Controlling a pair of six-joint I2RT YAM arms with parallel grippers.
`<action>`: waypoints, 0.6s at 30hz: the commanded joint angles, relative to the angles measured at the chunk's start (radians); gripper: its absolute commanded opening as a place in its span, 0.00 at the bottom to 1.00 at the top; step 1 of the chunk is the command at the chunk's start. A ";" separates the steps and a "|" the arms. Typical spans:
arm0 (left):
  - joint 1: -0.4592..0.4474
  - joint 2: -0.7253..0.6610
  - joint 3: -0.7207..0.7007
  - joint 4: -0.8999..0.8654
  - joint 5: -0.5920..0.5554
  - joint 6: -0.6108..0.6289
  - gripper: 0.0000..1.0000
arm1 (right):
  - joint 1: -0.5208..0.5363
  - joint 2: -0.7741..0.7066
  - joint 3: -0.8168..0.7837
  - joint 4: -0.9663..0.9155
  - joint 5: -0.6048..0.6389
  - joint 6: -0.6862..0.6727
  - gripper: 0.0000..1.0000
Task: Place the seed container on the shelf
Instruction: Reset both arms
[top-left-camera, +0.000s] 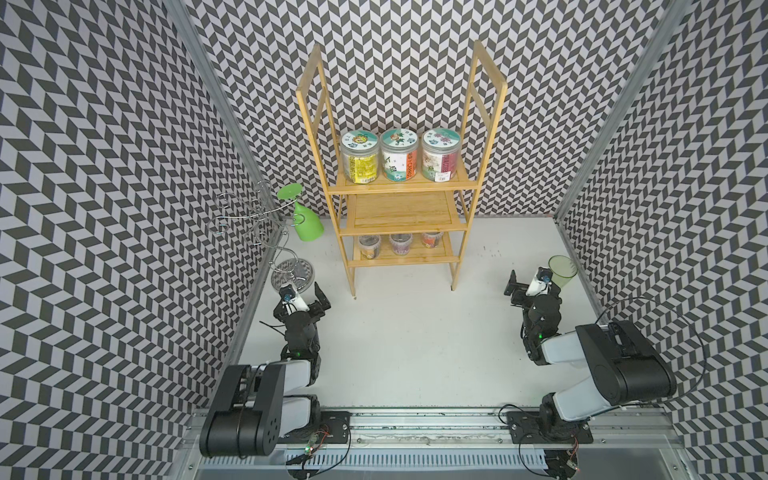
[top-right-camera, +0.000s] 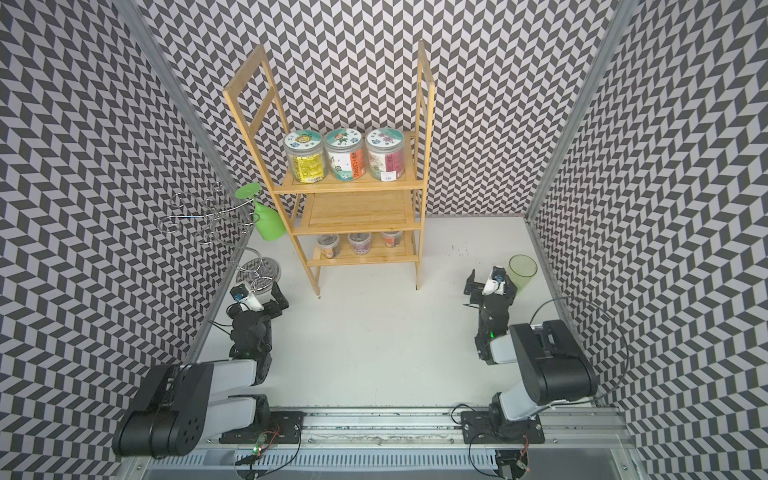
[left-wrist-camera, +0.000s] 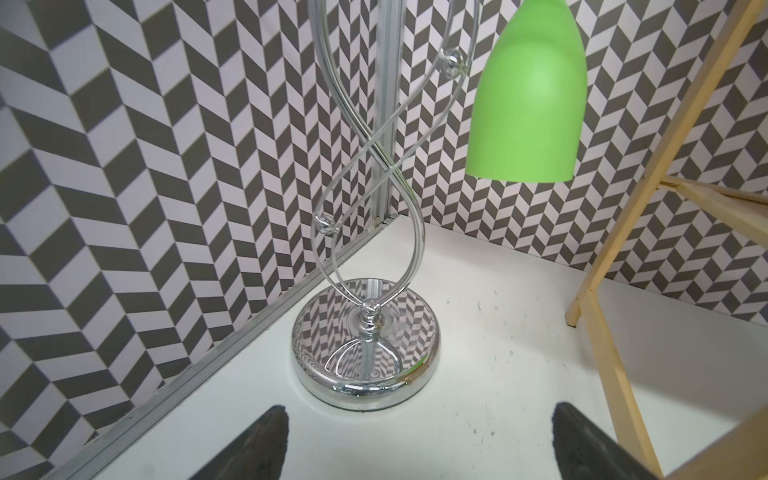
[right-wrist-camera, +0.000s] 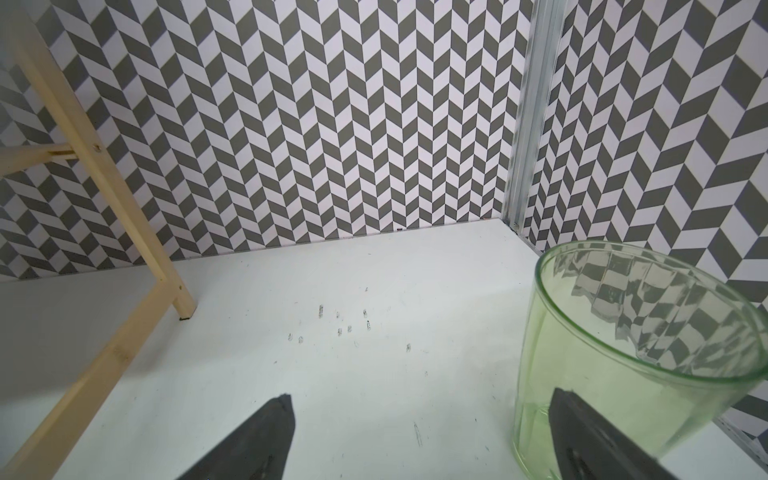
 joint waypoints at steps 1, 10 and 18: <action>-0.002 0.090 0.030 0.188 0.061 0.043 0.99 | -0.005 -0.007 0.011 0.035 -0.021 0.009 0.99; -0.020 0.217 0.138 0.121 0.156 0.109 1.00 | -0.005 -0.011 0.009 0.040 -0.021 0.008 0.99; -0.030 0.220 0.134 0.137 0.140 0.121 1.00 | -0.005 0.012 -0.015 0.127 -0.018 0.005 0.99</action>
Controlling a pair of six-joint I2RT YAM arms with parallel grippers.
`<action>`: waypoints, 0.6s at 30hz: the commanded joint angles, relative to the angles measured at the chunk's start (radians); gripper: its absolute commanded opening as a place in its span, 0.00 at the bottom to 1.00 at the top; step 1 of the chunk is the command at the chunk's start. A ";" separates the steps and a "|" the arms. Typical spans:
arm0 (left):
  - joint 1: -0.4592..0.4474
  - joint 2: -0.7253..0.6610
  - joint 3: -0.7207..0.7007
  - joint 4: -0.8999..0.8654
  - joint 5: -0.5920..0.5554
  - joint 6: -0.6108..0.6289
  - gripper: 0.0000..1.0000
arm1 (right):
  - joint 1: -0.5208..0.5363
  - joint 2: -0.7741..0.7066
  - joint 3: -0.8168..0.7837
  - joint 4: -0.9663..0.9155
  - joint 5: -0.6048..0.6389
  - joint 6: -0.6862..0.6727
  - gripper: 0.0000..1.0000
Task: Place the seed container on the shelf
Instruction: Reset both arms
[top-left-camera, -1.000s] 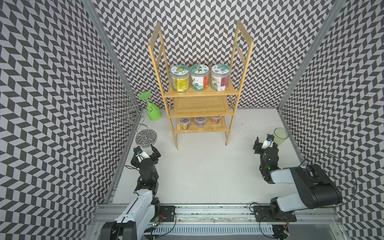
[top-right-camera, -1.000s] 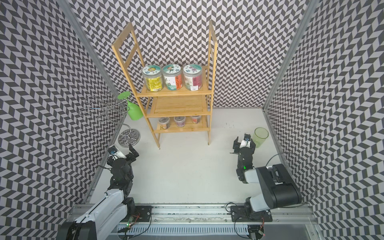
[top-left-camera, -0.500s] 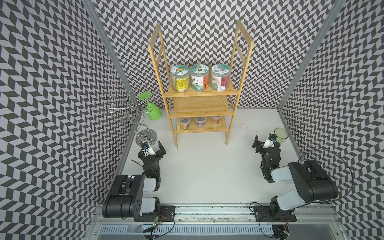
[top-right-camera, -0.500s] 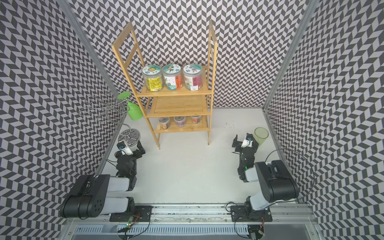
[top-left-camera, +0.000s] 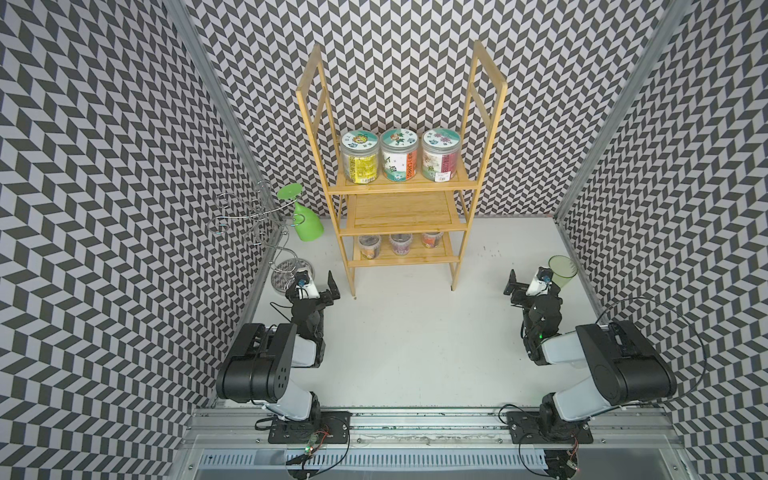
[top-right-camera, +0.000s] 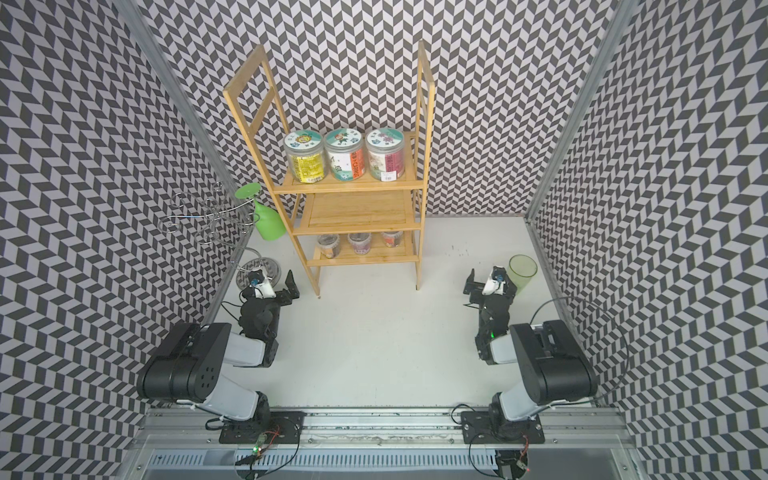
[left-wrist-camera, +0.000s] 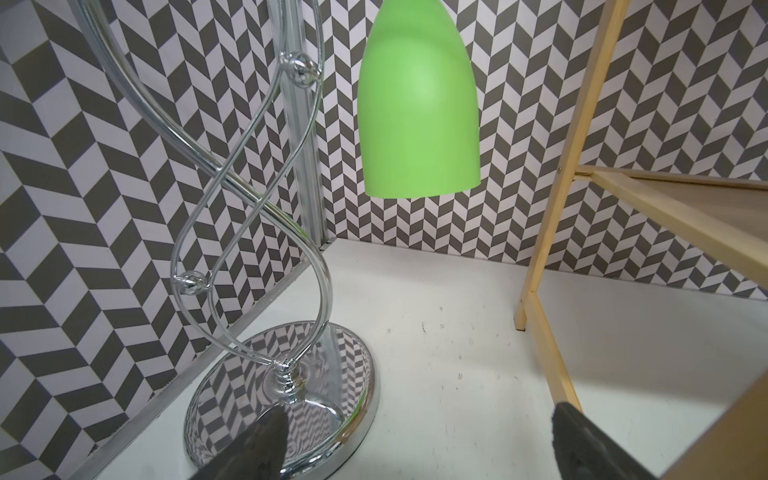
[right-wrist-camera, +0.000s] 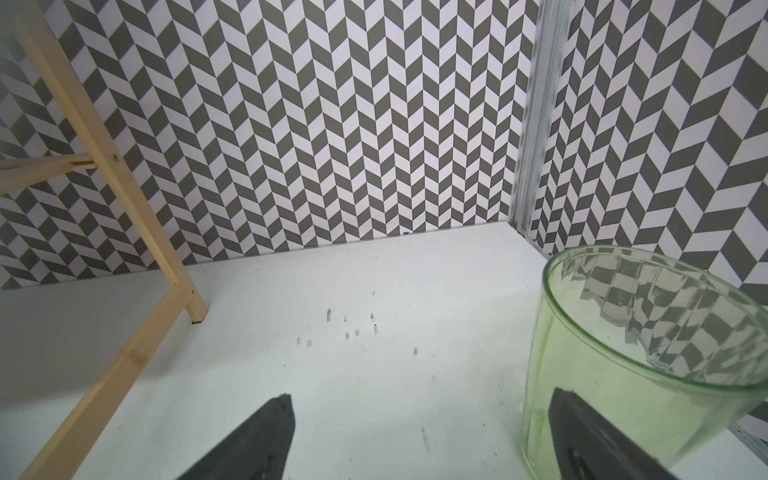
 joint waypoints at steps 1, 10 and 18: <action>-0.006 -0.007 0.010 -0.018 0.023 0.027 1.00 | -0.005 0.014 -0.016 0.108 -0.003 0.002 0.99; -0.016 -0.006 0.025 -0.040 0.045 0.048 0.99 | -0.004 0.033 -0.018 0.155 -0.004 -0.004 0.99; -0.016 -0.003 0.025 -0.036 0.046 0.049 0.99 | -0.006 0.034 -0.018 0.146 -0.011 0.000 0.99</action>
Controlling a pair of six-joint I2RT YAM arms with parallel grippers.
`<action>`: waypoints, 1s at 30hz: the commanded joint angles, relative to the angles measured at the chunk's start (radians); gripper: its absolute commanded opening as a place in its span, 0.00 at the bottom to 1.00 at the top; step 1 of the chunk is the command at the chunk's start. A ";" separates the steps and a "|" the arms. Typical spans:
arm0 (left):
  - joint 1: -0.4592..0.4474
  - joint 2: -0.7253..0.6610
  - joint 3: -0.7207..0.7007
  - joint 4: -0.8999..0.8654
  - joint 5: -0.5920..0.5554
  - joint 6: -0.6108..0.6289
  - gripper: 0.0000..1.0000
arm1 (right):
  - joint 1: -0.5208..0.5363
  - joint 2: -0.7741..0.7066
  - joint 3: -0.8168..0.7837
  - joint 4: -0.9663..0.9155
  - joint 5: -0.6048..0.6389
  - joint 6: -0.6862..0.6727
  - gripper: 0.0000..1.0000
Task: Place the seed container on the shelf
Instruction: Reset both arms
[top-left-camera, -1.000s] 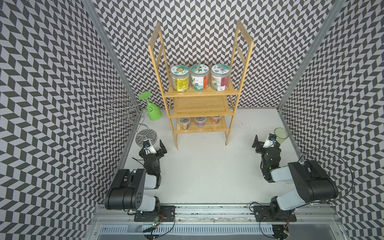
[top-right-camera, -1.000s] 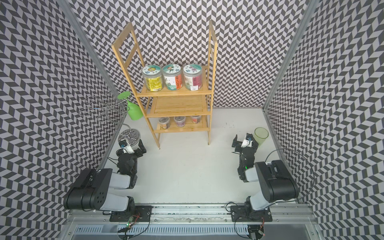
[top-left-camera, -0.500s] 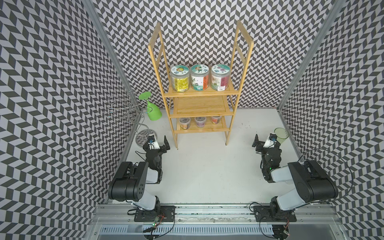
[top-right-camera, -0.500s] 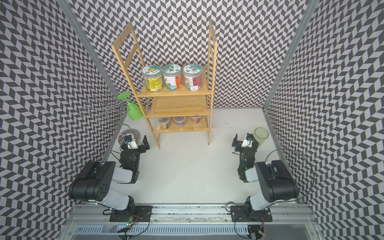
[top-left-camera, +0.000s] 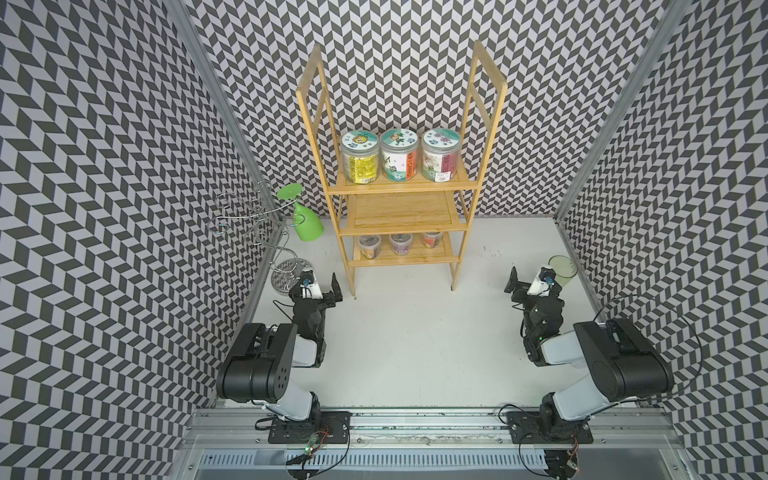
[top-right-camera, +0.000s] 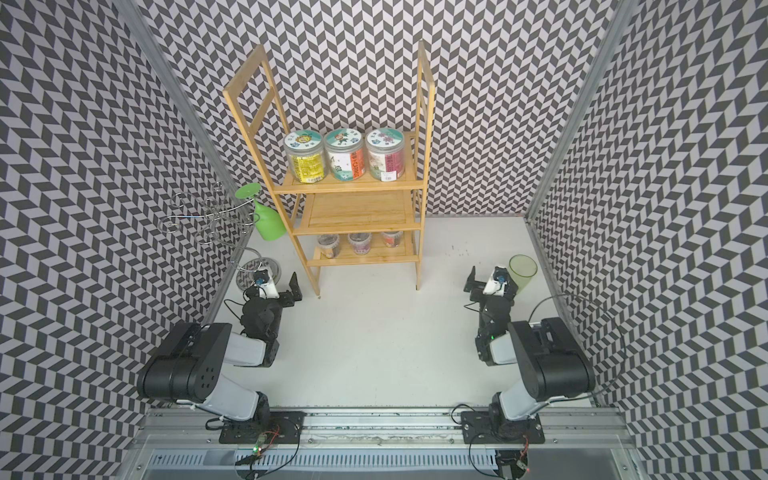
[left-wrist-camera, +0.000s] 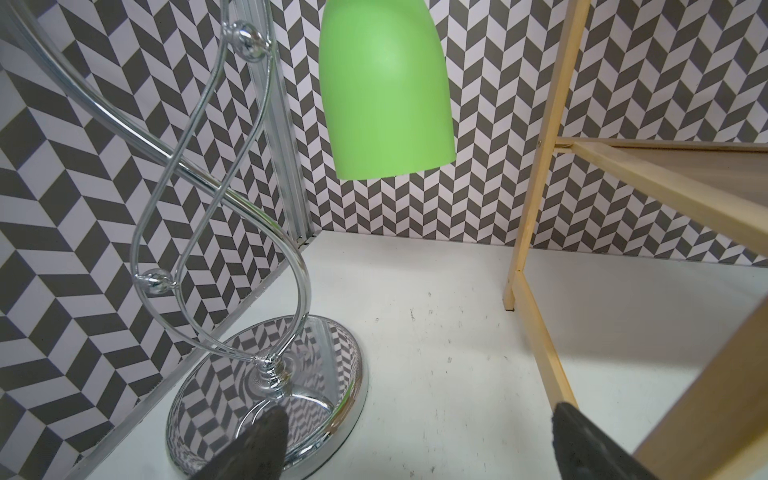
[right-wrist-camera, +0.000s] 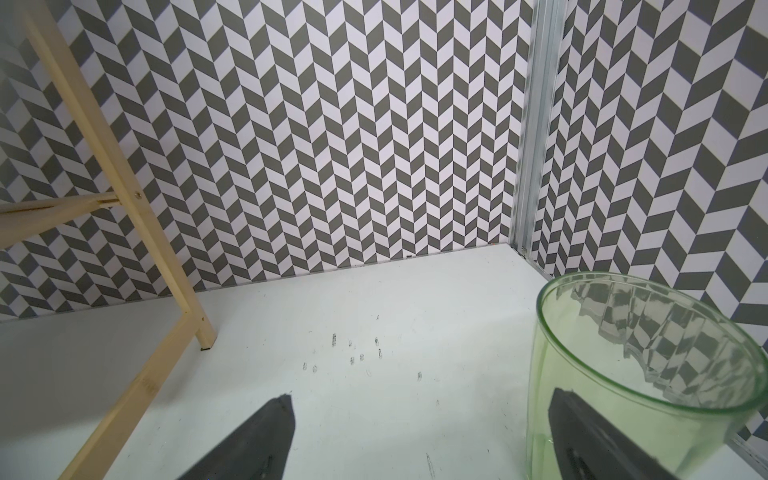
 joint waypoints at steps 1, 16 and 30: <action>-0.005 -0.003 0.021 -0.003 0.012 0.012 0.99 | -0.006 0.008 -0.009 0.059 -0.009 0.000 0.99; -0.004 -0.002 0.023 -0.003 0.012 0.012 1.00 | -0.025 -0.017 -0.009 0.030 -0.315 -0.097 0.99; -0.003 0.000 0.024 -0.007 0.012 0.009 1.00 | -0.060 -0.017 0.015 -0.040 -0.332 -0.055 0.99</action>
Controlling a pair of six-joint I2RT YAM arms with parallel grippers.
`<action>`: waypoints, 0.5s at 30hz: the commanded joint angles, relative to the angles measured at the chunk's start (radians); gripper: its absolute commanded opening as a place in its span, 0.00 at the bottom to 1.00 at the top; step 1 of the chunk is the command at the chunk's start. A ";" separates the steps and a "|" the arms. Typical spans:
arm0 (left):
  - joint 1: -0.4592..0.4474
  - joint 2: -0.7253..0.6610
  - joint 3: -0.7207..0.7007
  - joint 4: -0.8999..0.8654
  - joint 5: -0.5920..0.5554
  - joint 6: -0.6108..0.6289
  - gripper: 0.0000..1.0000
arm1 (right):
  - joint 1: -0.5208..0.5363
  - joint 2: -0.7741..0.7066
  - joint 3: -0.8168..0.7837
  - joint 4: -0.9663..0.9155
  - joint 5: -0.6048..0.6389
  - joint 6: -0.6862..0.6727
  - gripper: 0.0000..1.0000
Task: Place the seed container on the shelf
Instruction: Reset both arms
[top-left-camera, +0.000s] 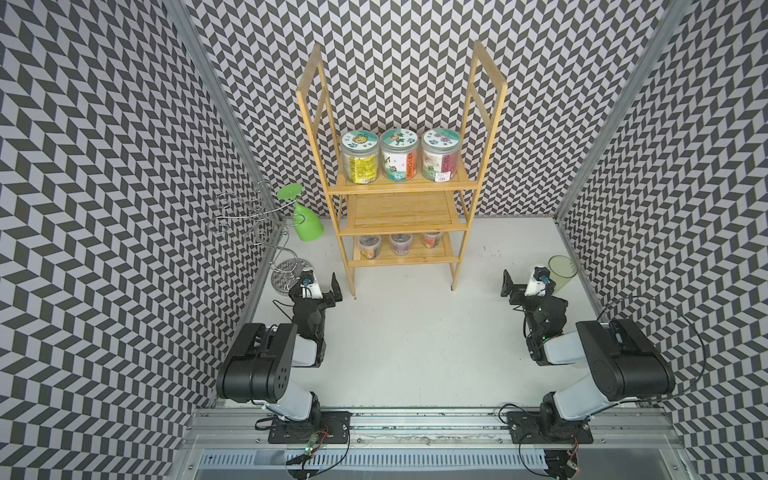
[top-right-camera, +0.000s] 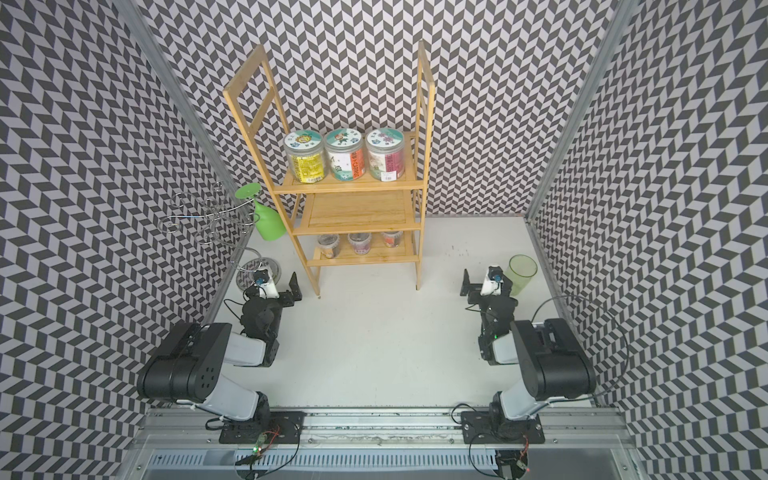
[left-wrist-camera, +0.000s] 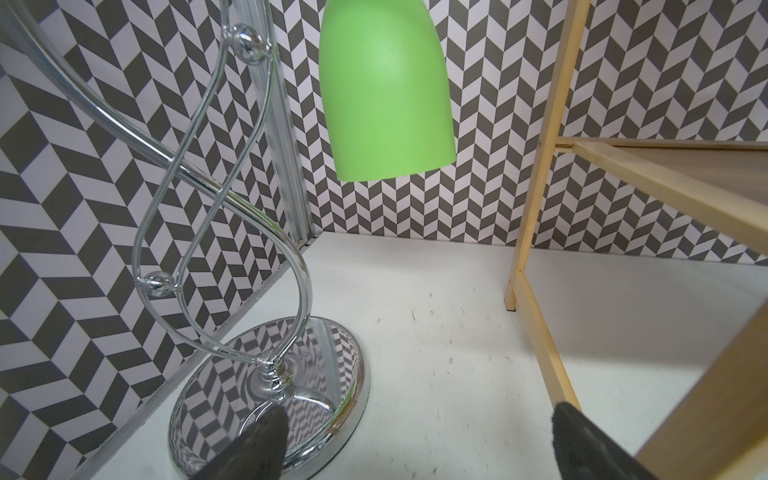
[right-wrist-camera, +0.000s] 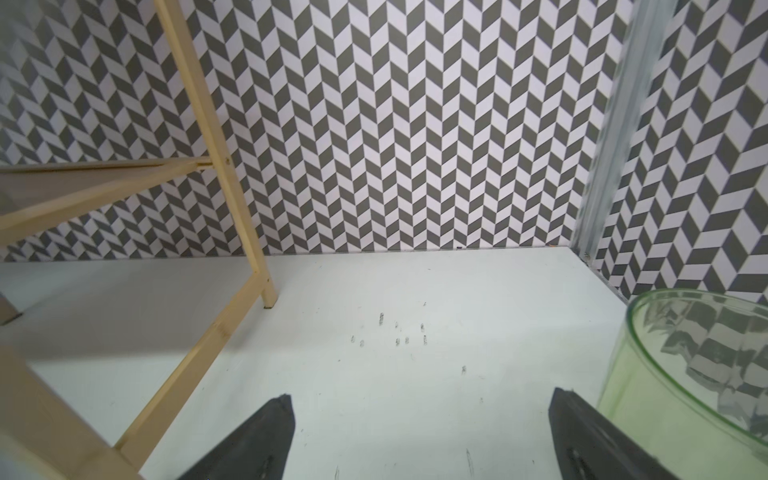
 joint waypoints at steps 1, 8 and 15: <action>-0.003 0.000 0.021 -0.005 0.013 0.006 1.00 | -0.007 -0.016 0.016 -0.004 -0.038 -0.005 0.99; -0.003 -0.001 0.022 -0.006 0.012 0.006 1.00 | -0.008 -0.009 0.015 0.008 -0.012 0.003 0.99; -0.003 0.001 0.021 -0.003 0.012 0.006 1.00 | -0.007 0.006 0.027 0.003 -0.009 0.008 0.99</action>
